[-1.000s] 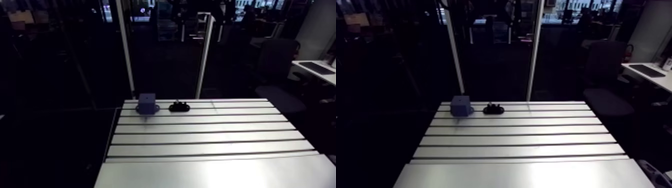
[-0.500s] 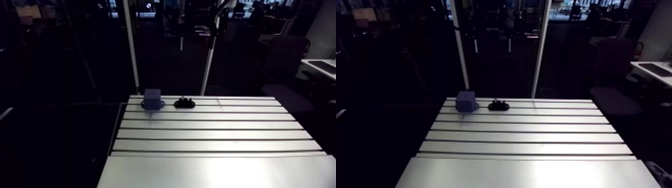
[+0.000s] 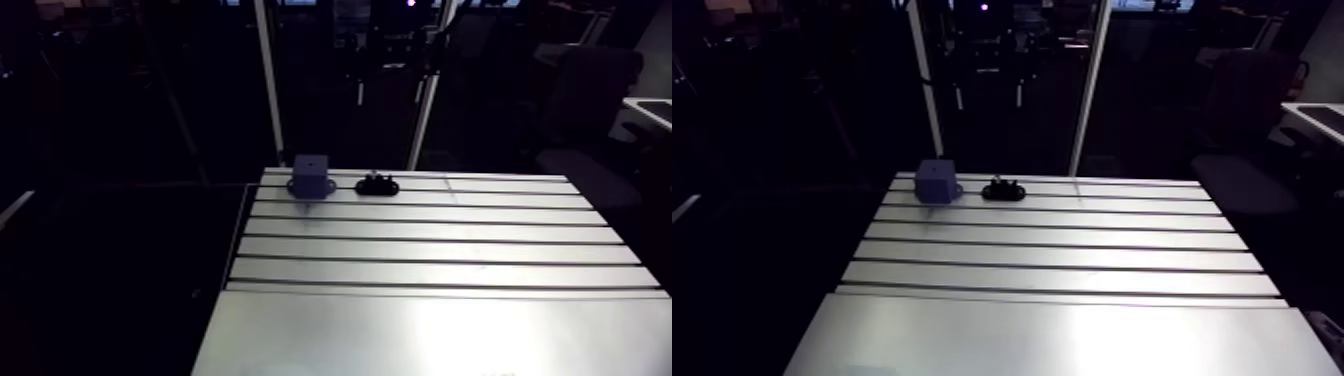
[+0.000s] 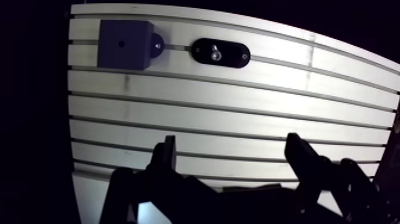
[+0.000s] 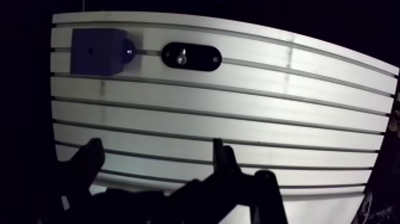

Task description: Pick up the M10 bolt and insert it into the hole until fully seated.

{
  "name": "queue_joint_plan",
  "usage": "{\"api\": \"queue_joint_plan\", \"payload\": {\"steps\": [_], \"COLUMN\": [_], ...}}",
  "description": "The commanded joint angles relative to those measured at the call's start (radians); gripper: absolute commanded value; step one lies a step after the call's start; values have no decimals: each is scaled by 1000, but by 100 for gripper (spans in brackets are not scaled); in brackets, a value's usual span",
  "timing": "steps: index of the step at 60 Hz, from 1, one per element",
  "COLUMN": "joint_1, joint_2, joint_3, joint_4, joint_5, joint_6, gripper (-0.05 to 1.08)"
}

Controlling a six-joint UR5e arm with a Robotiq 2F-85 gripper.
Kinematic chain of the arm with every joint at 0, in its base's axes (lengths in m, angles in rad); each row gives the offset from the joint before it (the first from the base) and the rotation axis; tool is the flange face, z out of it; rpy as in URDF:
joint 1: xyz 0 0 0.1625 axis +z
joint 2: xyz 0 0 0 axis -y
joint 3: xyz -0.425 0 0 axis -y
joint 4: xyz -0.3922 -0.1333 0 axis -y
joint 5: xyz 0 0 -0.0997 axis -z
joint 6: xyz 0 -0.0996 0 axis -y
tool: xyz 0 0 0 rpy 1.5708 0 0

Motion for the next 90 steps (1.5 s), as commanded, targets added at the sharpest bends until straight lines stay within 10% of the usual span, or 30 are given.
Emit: {"api": "queue_joint_plan", "payload": {"steps": [1, 38, 90], "joint_1": [-4, -27, -21], "joint_2": [21, 84, 202], "joint_3": [56, 163, 159], "joint_4": [-129, -386, -430], "joint_5": [0, 8, 13], "joint_6": [5, 56, 80], "gripper": [0, 0, 8]}}
